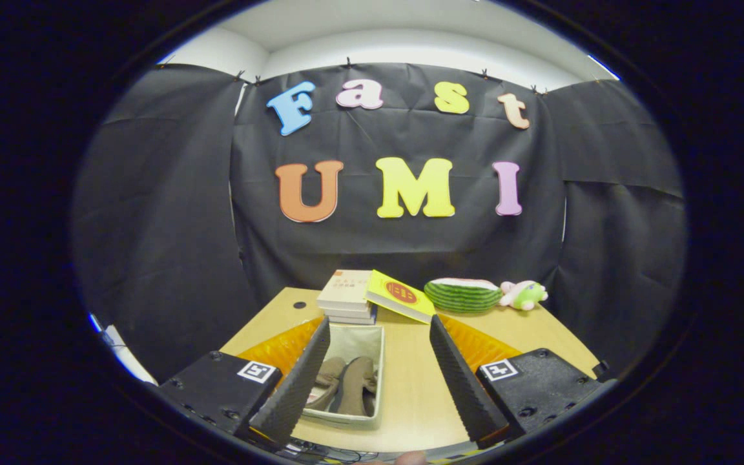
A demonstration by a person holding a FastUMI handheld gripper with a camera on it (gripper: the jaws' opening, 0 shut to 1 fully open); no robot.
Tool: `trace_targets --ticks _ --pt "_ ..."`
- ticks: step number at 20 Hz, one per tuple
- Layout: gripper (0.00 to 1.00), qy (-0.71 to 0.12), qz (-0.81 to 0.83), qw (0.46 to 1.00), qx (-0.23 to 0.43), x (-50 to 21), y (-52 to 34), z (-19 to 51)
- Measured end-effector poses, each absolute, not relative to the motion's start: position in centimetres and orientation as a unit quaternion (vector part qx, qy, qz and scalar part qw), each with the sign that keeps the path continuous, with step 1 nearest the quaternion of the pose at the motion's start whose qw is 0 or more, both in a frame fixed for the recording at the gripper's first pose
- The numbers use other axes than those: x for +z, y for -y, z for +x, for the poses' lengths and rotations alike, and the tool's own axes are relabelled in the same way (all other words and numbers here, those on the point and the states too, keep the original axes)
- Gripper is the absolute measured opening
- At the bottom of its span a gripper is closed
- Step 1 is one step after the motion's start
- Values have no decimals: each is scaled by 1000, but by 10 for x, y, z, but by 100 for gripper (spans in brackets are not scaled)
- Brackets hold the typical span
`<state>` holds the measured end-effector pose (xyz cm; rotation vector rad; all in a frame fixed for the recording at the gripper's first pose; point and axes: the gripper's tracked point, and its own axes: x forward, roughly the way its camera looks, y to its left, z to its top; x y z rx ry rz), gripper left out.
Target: Open the storage box then place both shoes into the box .Put the left shoe in first, then the right shoe, with the right side of both shoes facing outward in a uniform manner.
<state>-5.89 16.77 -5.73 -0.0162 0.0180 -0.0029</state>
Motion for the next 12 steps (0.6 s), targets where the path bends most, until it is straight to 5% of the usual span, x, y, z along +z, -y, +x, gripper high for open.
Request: trace_targets --ticks 12 --pt "99 33 -23 999 -15 -74 -177 -84"
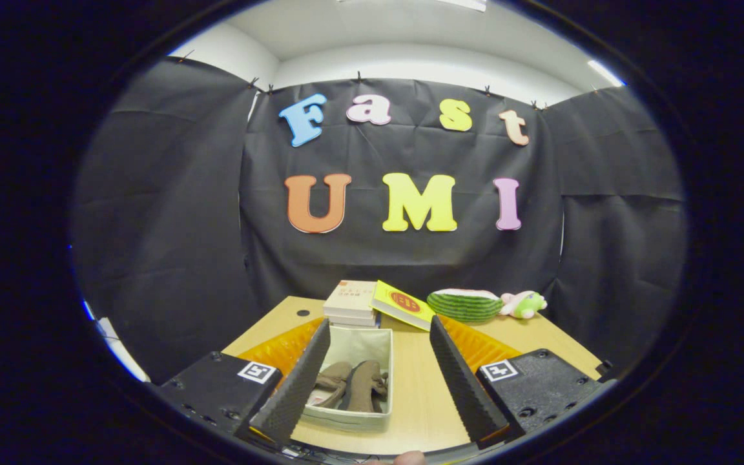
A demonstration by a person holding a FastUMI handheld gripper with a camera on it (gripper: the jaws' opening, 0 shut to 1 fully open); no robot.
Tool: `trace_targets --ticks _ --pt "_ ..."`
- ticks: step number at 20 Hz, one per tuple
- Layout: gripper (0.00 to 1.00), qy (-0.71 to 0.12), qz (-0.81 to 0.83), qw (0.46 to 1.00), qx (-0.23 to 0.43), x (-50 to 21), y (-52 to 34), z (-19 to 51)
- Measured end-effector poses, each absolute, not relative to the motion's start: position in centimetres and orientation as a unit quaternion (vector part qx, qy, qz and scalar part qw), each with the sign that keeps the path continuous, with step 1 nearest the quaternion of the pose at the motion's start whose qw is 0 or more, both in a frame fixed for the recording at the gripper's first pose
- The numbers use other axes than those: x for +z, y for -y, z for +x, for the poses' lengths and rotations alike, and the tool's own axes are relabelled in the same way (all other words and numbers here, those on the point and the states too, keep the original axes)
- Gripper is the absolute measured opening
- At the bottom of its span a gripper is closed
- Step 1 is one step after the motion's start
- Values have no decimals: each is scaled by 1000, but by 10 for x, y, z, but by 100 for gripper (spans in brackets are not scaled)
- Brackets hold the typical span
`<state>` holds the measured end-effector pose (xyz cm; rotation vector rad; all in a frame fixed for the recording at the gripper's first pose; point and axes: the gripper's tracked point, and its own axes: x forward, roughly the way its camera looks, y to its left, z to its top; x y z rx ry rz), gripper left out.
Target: Open the storage box then place both shoes into the box .Put the left shoe in first, then the right shoe, with the right side of both shoes facing outward in a uniform manner.
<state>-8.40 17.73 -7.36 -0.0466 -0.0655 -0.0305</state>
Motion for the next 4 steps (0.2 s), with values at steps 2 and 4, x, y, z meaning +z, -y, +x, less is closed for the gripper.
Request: trace_targets --ticks 2,4 --pt "99 32 -15 999 -17 -75 -174 -85" --pt "100 37 -17 999 -24 -72 -166 -85"
